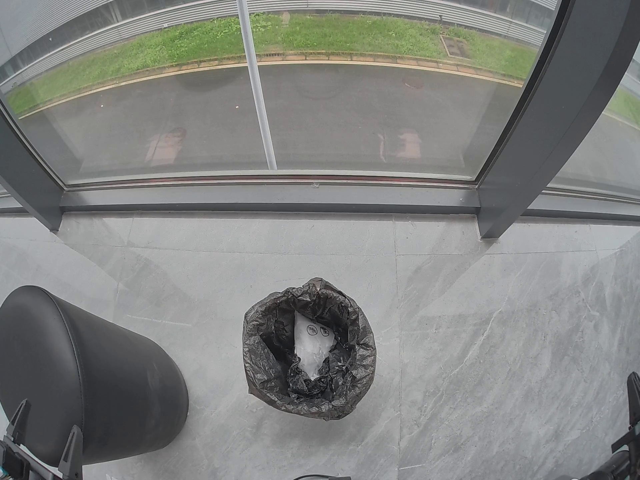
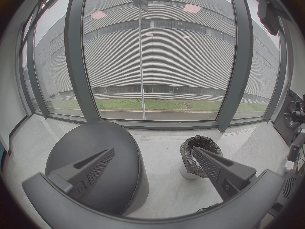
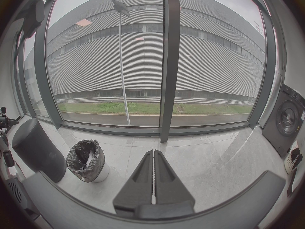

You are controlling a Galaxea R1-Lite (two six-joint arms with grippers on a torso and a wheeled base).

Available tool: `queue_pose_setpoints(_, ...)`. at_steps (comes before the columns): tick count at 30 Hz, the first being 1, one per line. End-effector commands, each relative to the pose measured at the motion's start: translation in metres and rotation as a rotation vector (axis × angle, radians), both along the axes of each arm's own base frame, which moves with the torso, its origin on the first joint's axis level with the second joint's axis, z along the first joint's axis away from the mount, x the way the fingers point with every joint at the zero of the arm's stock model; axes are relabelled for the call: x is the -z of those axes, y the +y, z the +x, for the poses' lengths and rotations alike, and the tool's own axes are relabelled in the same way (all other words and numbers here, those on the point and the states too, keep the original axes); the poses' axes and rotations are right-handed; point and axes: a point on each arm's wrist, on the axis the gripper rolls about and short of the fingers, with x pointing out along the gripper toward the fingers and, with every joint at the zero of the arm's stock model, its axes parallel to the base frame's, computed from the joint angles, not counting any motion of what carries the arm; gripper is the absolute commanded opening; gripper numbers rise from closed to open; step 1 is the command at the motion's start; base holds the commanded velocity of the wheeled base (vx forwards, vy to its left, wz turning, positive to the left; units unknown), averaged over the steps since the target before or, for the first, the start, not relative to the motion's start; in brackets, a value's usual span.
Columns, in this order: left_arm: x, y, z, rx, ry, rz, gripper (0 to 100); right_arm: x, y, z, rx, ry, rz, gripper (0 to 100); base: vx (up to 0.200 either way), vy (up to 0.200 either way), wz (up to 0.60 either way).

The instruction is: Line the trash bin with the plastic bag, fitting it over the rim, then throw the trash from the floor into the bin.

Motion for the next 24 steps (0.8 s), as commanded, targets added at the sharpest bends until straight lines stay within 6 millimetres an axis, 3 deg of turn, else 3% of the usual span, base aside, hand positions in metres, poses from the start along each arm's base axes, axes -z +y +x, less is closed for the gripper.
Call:
queue_pose_setpoints(1, 0.0052, 0.0000, 0.0001, 0.000, 0.001, 0.000, 100, 0.0043, 0.0001, 0.0005, -0.005, 0.007, -0.003, 0, 0.000, 0.000, 0.00)
queue_pose_setpoints(10, 0.0052, 0.0000, 0.0001, 0.000, 0.001, 0.000, 100, 0.0041, 0.0028, 0.0003, -0.123, 0.007, -0.033, 0, 0.000, 0.000, 0.00)
queue_pose_setpoints(17, 0.0052, 0.0000, 0.0001, 0.000, 0.001, 0.000, 100, 0.0059, 0.0004, 0.0005, -0.015, 0.018, -0.015, 0, 0.000, 0.000, 0.00)
queue_pose_setpoints(24, 0.0052, 0.0000, 0.0001, 0.000, 0.001, 0.000, 100, 0.0099, 0.0013, 0.0009, -0.060, 0.056, -0.028, 0, 0.000, 0.000, 0.00)
